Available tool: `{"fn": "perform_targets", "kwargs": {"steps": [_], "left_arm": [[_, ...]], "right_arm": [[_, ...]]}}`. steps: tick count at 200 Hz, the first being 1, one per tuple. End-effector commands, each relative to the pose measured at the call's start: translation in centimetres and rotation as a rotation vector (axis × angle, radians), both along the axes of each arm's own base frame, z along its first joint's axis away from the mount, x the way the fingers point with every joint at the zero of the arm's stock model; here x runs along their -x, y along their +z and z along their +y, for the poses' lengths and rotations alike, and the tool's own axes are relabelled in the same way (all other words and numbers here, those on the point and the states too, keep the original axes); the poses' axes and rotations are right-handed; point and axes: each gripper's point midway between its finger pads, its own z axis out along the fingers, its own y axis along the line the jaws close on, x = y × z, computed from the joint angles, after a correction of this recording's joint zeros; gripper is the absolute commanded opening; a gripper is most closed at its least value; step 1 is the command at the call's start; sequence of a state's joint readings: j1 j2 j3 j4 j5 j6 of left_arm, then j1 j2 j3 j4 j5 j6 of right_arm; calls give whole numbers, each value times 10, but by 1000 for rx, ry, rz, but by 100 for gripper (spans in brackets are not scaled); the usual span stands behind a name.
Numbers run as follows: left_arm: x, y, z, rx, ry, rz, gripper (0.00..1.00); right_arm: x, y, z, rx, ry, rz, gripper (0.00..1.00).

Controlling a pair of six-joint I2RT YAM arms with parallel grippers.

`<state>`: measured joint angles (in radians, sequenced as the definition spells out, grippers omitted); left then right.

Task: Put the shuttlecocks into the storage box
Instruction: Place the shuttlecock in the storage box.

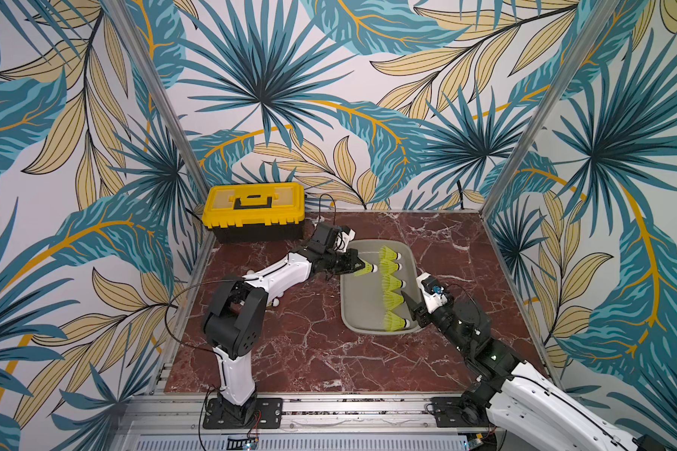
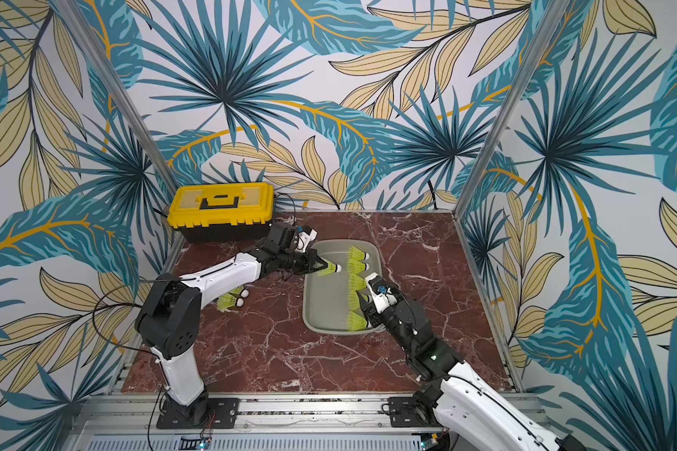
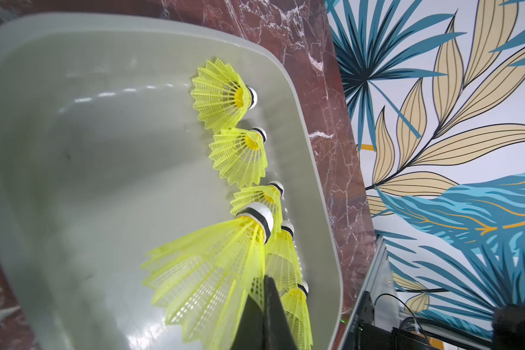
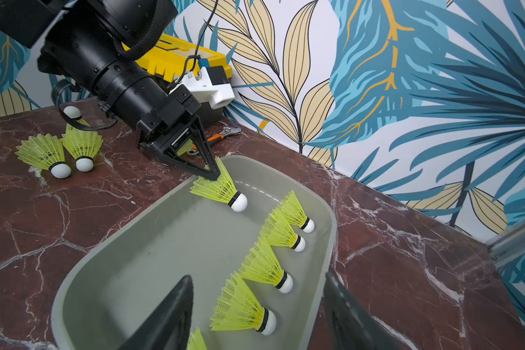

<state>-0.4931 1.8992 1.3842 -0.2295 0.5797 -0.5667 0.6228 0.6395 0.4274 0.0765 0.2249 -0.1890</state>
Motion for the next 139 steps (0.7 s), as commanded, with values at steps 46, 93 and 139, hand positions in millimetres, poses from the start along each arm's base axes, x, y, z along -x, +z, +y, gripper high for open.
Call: {"fn": "perform_targets", "kwargs": {"steps": [46,93,139], "left_arm": [[-39,1,4,-21,-19,-88,0],[-53,-25,3,-89,-40,-58,0],[-60,-39,4,-137,-55,-56,0]], "right_arm": [[3,-17,-10,-13,-51,54,68],[3,-13,-11,-24,-56,52,68],[5,-13,-10,-32,-51,56,68]]}}
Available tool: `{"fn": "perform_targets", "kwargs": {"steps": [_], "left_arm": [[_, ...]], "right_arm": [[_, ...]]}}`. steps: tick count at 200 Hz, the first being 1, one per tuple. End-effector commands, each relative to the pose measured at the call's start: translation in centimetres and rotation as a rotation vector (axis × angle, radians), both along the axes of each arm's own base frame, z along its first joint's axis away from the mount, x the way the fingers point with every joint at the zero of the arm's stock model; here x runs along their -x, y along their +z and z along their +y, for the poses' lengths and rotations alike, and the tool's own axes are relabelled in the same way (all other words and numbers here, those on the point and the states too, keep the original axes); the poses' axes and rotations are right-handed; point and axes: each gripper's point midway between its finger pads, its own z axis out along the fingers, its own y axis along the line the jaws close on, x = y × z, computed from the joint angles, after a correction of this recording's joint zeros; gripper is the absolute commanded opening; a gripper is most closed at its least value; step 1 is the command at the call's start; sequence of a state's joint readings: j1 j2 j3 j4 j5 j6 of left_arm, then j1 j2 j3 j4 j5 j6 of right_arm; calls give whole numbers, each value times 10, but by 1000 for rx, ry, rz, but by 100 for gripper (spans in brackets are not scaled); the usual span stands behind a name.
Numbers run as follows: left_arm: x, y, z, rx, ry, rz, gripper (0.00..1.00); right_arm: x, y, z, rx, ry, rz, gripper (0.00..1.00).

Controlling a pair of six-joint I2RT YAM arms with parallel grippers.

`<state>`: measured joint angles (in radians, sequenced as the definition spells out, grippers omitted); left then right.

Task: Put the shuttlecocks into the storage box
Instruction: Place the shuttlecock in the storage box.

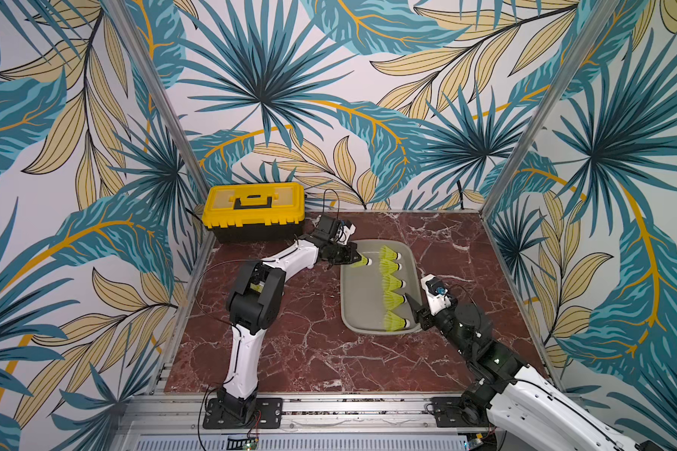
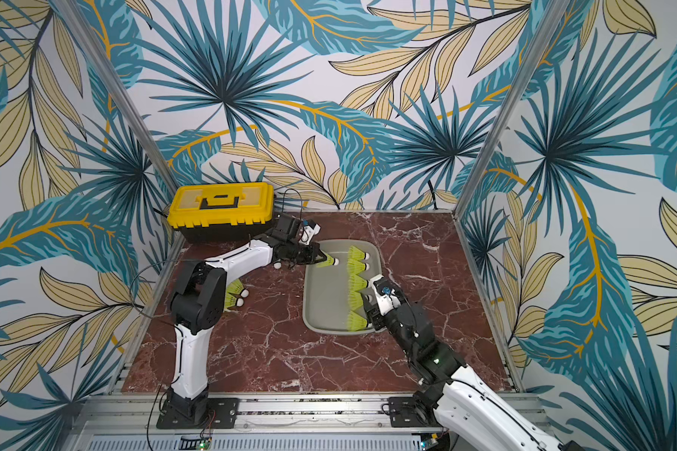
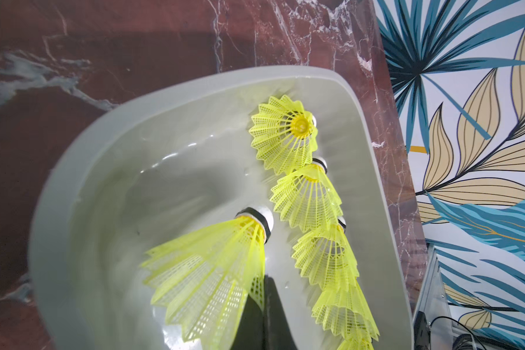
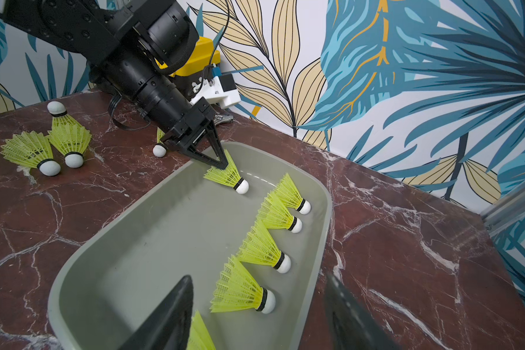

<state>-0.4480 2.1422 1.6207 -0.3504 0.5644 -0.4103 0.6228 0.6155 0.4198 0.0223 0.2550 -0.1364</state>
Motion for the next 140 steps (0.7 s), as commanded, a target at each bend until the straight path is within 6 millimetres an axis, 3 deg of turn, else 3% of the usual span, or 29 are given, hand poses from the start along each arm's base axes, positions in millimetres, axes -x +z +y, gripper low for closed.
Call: {"fn": "perform_targets", "kwargs": {"steps": [1,140], "left_arm": [[-11,10,0,-27,-19,-47,0],[-39,-4,1,-85,-16,-78,0]], "right_arm": [[2,-4,-2,-11,-10,11,68],[2,-8,-5,14,-19,15,68]]}}
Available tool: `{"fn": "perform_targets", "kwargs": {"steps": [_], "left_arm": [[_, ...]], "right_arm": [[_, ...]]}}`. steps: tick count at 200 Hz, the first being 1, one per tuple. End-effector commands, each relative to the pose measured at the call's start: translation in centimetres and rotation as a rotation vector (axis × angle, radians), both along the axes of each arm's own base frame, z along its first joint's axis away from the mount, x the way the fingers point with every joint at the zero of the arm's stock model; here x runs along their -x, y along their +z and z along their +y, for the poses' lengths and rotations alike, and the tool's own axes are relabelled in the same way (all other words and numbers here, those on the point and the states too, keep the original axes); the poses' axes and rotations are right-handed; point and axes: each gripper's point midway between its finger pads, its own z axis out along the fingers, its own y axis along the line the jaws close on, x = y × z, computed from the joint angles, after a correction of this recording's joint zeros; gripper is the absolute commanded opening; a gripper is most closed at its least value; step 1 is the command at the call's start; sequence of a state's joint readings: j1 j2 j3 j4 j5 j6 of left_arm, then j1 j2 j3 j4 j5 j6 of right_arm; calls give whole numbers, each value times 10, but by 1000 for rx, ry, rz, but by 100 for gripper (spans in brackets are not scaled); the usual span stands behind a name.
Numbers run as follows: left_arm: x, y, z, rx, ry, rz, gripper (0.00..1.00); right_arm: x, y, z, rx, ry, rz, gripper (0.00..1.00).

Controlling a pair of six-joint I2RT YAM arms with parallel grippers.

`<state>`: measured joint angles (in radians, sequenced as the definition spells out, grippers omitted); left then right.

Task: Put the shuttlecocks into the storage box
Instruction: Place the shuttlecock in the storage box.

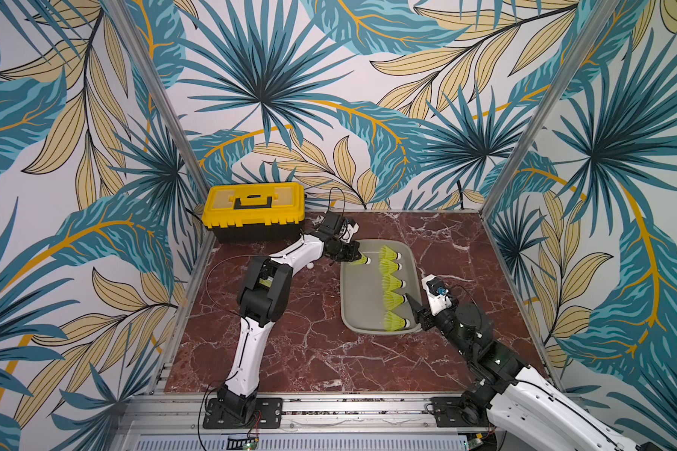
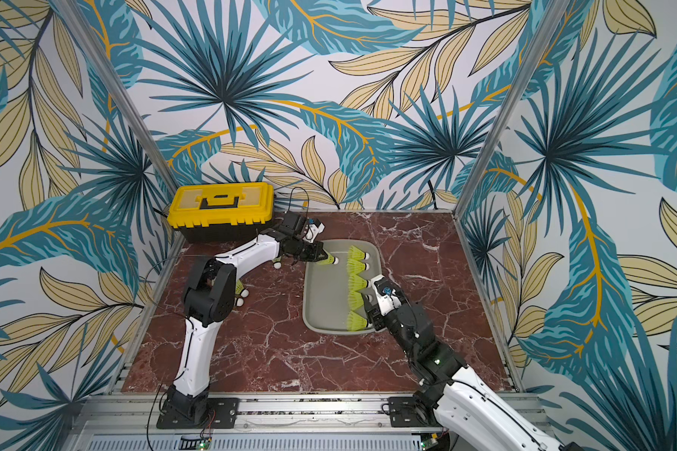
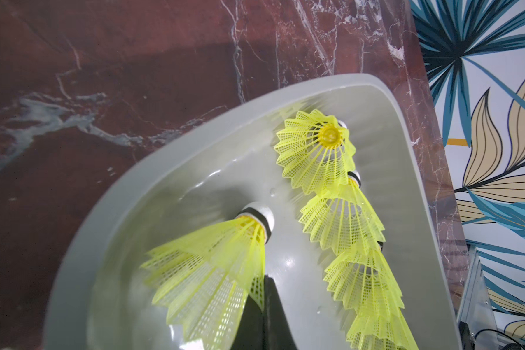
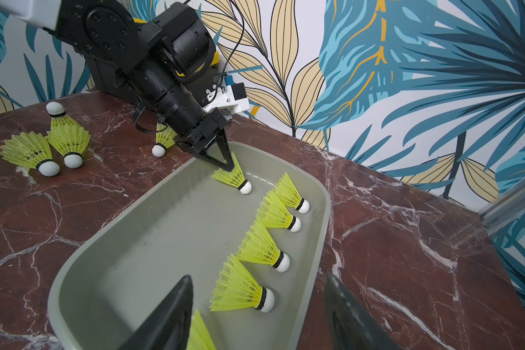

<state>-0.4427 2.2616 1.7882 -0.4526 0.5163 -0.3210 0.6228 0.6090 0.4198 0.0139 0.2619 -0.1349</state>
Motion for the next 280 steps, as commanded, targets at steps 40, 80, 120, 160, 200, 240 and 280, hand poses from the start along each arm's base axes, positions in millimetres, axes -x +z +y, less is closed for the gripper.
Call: {"fn": "perform_targets", "kwargs": {"steps": [40,80,120,160,200,240,280], "left_arm": [[-20,12,5,-13,23,-59,4],[-21,13,6,-17,25,-63,9],[-21,14,8,-24,30,-64,19],[-20,26,6,2,36,-68,30],[-20,38,7,9,42,-87,35],[-19,44,8,8,46,-97,36],[-19,53,12,6,57,-117,36]], "right_arm": [[2,-8,-3,13,-11,16,68],[2,-11,-4,15,-14,21,68],[2,-12,-4,17,-13,22,68],[3,-13,-5,18,-16,25,68],[3,-14,-6,23,-21,26,68],[3,-14,-8,25,-27,24,68],[4,-15,-9,21,-29,27,69]]}}
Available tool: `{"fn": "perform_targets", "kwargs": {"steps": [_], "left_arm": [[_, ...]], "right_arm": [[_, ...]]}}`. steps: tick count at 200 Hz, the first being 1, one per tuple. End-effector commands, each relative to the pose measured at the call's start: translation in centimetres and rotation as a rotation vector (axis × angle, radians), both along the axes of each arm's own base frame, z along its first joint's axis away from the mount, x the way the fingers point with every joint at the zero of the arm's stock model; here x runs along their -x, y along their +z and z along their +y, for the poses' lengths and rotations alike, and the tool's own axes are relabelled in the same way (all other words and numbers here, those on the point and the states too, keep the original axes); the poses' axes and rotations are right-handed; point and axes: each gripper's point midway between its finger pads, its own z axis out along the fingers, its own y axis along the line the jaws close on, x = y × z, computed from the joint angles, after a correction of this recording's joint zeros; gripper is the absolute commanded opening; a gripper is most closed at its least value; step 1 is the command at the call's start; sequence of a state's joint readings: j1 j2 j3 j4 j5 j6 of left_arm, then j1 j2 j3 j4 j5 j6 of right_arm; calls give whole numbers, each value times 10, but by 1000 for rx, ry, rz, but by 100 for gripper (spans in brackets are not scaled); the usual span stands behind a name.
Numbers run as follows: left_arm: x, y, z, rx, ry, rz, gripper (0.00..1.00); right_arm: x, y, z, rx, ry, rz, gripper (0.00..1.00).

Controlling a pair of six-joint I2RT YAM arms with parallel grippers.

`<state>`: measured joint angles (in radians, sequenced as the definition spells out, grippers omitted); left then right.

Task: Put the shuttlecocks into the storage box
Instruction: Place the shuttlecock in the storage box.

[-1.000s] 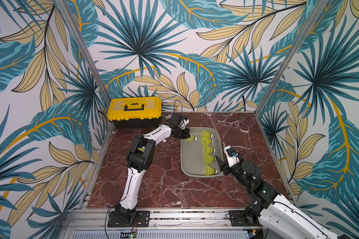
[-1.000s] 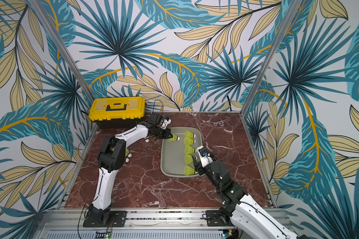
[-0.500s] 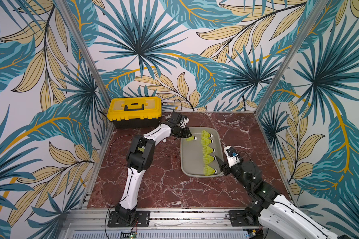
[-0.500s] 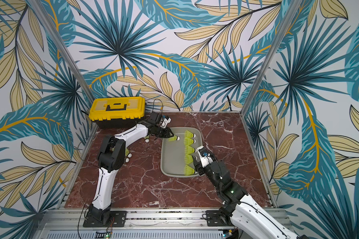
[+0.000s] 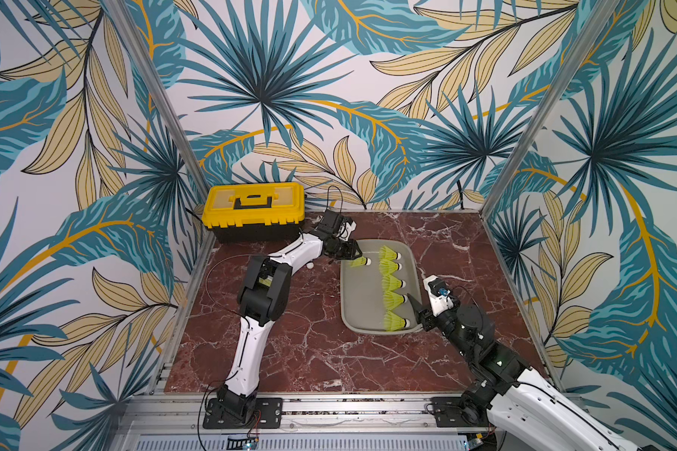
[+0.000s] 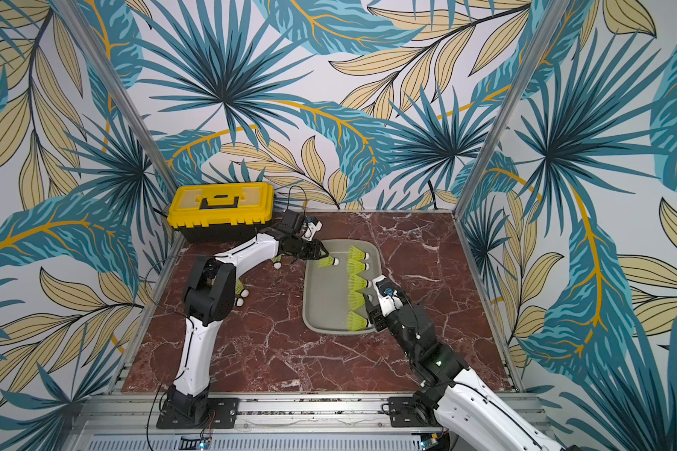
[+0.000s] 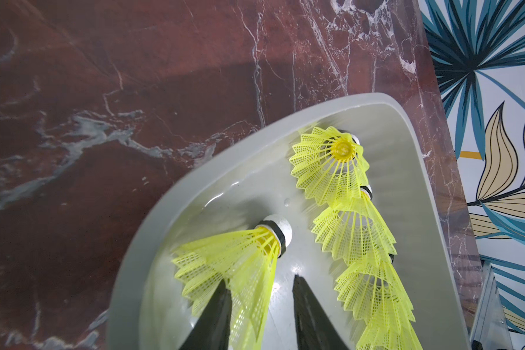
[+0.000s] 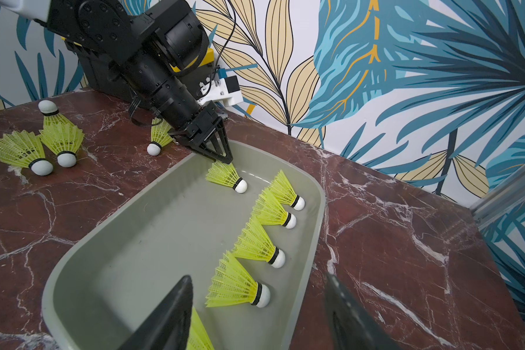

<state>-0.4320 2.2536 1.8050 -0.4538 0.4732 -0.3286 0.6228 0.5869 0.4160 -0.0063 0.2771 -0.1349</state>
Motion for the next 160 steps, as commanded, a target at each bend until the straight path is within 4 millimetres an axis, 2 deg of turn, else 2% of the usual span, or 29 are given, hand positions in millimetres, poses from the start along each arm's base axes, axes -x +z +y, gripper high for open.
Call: {"fn": "perform_targets", "kwargs": {"steps": [1,80,109,132,160], "left_arm": [[-7,46,3,23,13,-87,36],[-5,60,13,3,31,-116,37],[1,72,26,-29,56,-134,38],[7,89,42,-50,104,-181,41],[16,96,62,-43,160,-190,42]], "right_arm": [[2,-14,-4,16,-14,28,69],[3,-15,-5,17,-17,29,69],[3,-16,-5,17,-16,31,69],[3,-15,-5,16,-16,29,69],[3,-16,-5,17,-18,30,69]]}}
